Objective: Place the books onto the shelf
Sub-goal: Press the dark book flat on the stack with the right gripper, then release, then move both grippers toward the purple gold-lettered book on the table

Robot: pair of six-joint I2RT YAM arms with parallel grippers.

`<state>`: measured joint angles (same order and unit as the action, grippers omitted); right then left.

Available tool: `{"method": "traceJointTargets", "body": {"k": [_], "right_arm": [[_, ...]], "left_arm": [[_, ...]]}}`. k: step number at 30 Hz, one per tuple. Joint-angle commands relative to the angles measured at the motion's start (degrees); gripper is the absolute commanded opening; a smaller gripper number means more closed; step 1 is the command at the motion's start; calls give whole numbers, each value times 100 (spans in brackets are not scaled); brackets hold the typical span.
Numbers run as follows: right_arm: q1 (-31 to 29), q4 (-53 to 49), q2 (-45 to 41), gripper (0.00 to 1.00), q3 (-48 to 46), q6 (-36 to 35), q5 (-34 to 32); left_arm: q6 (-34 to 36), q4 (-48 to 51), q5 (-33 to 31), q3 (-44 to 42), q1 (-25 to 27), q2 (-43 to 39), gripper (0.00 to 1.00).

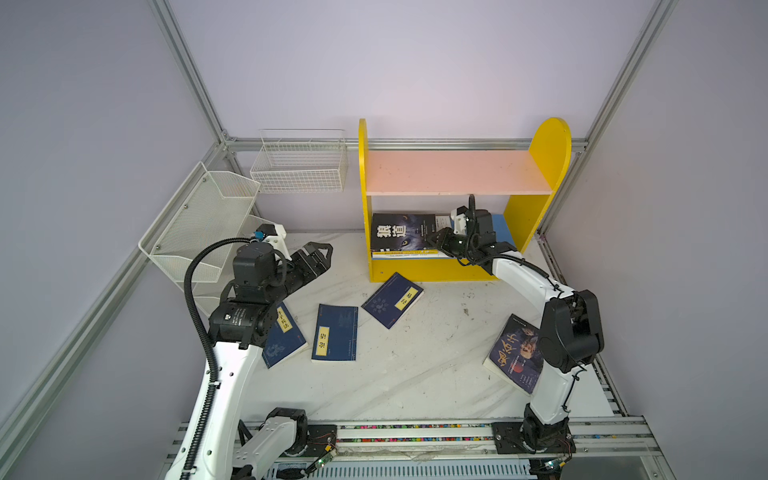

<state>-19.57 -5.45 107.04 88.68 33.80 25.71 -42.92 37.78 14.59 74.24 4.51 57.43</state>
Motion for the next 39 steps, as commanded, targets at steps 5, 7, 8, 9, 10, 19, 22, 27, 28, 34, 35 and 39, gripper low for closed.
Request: {"method": "traceJointTargets", "body": {"k": [5, 7, 8, 9, 10, 19, 22, 27, 28, 34, 35, 39], "right_arm": [[-19, 399, -62, 28, 340, -163, -58], [-22, 384, -35, 28, 346, -157, -58], [-28, 375, -33, 31, 339, -168, -74], [-35, 360, -38, 38, 341, -179, -109], [-37, 305, -50, 46, 342, -218, -198], [-40, -285, -238, 65, 617, -820, -1263], [-50, -368, -527, 65, 501, -920, -1379], [-47, -313, -1492, 67, -523, -844, -1542], [-54, -367, -1735, 71, -812, -809, -1696], [-22, -842, -3129, 82, -2503, -57, -2844], [5, -914, -3311, 83, -2744, 47, -3036], [244, -1156, -3897, 84, -3491, 540, -3670]], "left_arm": [[20, -305, 172, -122, -47, 73, 86], [28, -330, 208, -112, -47, 122, 86], [28, -345, 234, -111, -47, 136, 86], [23, -355, 243, -111, -47, 158, 86], [31, -374, 246, -112, -47, 170, 86], [121, -376, 308, -111, -47, 248, 87], [202, -343, 383, -160, -47, 279, 90], [143, -383, 595, -594, -47, 369, 97], [89, -456, 708, -704, -39, 394, 97], [192, -1150, 1005, -1044, 805, 782, 100], [235, -1247, 974, -1022, 1075, 961, 100], [237, -1411, 723, -665, 2098, 1899, 100]]}}
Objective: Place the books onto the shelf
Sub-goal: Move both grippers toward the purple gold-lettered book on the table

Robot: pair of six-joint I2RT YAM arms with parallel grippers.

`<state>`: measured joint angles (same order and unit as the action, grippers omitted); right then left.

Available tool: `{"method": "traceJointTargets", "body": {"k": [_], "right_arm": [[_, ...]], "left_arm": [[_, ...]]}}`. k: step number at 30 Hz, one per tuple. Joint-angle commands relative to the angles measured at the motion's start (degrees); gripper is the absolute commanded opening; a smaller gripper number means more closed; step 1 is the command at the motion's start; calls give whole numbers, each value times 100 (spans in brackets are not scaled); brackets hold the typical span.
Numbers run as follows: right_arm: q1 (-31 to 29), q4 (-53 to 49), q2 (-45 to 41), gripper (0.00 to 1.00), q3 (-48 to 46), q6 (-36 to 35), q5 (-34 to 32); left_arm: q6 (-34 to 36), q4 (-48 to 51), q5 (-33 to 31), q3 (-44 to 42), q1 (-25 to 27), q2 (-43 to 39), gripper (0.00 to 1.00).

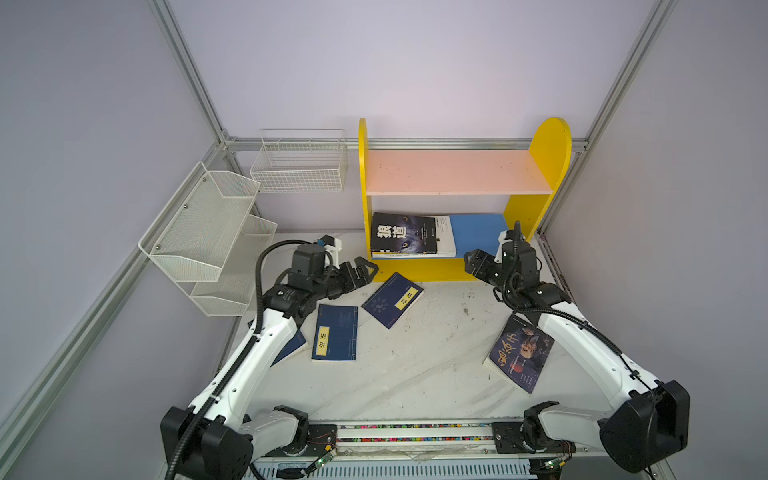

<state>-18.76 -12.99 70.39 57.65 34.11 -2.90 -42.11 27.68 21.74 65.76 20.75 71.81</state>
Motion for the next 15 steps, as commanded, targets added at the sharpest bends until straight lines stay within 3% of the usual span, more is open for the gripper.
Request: {"method": "traceJointTargets", "body": {"k": [1, 6, 10, 15], "right_arm": [[266, -413, -358, 85, -541, 633, -920], [911, -576, -761, 87, -1186, 1268, -968], [1234, -676, -846, 89, -1540, 1682, -1408], [2473, -743, -710, 92, -1730, 1649, -1067]], "left_arm": [[152, -462, 64, 295, 651, 688, 100], [278, -858, 299, 1039, 1497, 1975, 100], [435, -859, 589, 1678, 1959, 2721, 100], [397, -877, 727, 1976, 2260, 3168, 100]]}}
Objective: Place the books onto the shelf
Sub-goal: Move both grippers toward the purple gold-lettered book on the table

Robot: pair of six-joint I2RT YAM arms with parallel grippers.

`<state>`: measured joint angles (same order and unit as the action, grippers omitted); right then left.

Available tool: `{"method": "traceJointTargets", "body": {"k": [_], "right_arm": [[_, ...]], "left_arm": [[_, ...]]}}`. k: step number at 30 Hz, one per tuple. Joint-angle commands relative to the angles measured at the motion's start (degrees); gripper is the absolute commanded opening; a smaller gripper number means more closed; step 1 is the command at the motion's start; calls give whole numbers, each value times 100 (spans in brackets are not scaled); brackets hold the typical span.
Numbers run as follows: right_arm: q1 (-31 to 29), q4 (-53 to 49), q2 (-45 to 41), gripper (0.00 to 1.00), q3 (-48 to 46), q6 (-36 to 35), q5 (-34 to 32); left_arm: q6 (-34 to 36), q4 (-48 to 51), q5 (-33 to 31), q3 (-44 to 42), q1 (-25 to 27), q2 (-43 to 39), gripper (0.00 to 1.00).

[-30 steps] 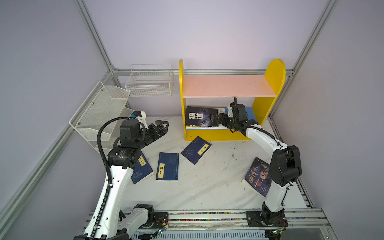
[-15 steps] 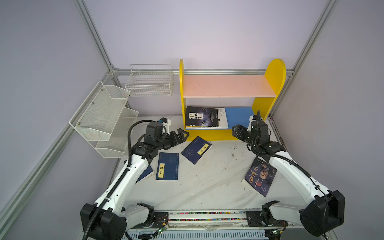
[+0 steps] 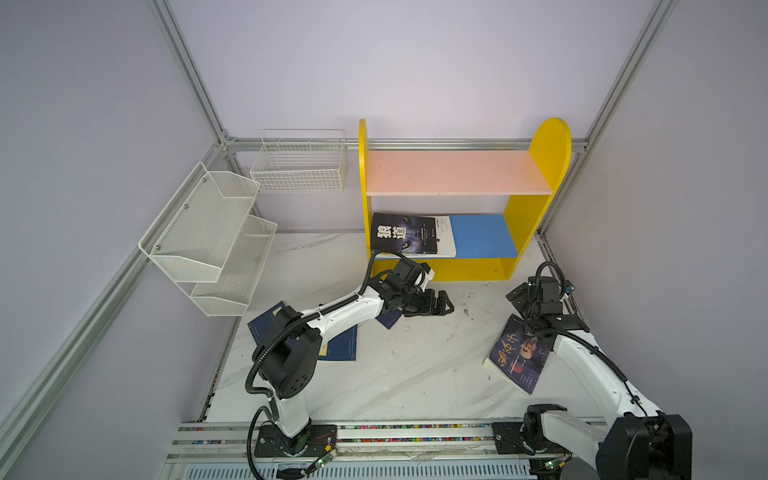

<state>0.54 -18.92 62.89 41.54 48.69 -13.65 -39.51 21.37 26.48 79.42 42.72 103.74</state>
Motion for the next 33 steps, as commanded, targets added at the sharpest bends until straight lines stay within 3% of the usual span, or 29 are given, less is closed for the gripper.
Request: {"method": "traceJointTargets", "body": {"k": [1, 10, 16, 27, 33], "right_arm": [[795, -120, 71, 92, -175, 118, 171], [2590, -55, 509, 93, -692, -724, 1209], [2601, -157, -110, 92, -1387, -687, 1503], [2568, -450, -1133, 87, -2250, -297, 3022], [2108, -294, -1407, 85, -2423, 241, 3665]], "left_arm": [[135, -242, 260, 610, 72, -11, 100], [303, -29, 68, 401, 66, -254, 100], [292, -37, 11, 426, 61, -248, 100], [149, -49, 136, 662, 47, 57, 100], [33, -89, 174, 664, 26, 102, 100]]}}
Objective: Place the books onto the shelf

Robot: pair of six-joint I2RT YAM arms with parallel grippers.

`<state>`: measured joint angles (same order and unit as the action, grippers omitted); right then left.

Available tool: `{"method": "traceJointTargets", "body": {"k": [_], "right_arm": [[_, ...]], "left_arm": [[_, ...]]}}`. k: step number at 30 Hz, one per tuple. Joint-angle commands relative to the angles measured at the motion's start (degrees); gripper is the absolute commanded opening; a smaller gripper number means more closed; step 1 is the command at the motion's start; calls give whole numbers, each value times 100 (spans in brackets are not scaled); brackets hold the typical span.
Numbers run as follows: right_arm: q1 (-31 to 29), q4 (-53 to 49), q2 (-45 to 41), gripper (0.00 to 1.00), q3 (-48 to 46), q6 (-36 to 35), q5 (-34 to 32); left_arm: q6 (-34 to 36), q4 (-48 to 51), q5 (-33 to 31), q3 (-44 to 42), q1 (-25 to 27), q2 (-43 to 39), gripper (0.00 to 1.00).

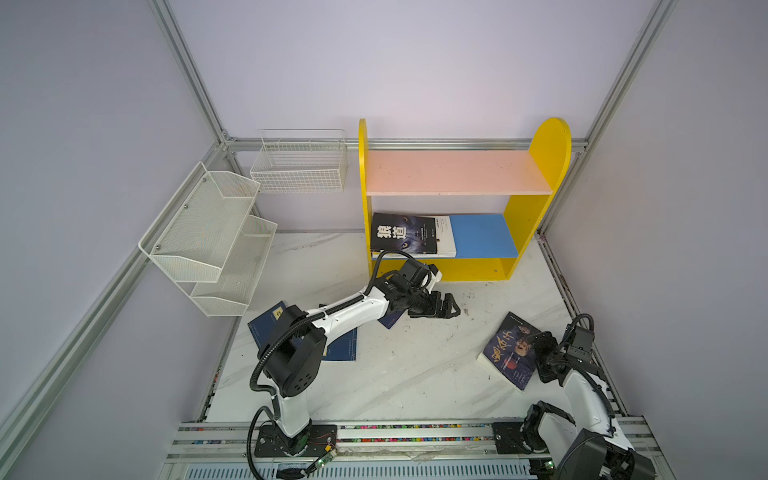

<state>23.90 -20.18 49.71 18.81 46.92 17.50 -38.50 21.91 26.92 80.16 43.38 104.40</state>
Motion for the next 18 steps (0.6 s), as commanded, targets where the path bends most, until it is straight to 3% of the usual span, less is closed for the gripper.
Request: {"method": "traceJointTargets", "body": {"k": [1, 7, 11, 15, 18], "right_arm": [[-397, -121, -150, 85, -126, 542, 555], [-1832, 1161, 143, 84, -78, 1635, 979], [-3194, 1744, 726, 84, 414, 2042, 476], [-3778, 1945, 1679, 84, 1068, 1680, 445], [-3839, 781, 1814, 84, 1909, 704, -517]], "left_arm": [[-91, -143, 121, 582, -44, 35, 100], [-222, -194, -13, 450, -77, -46, 100], [-312, -209, -258, 279, -114, -179, 100], [-465, -178, -559, 1, -277, -428, 100], [-542, -198, -752, -298, -384, -705, 100]]}}
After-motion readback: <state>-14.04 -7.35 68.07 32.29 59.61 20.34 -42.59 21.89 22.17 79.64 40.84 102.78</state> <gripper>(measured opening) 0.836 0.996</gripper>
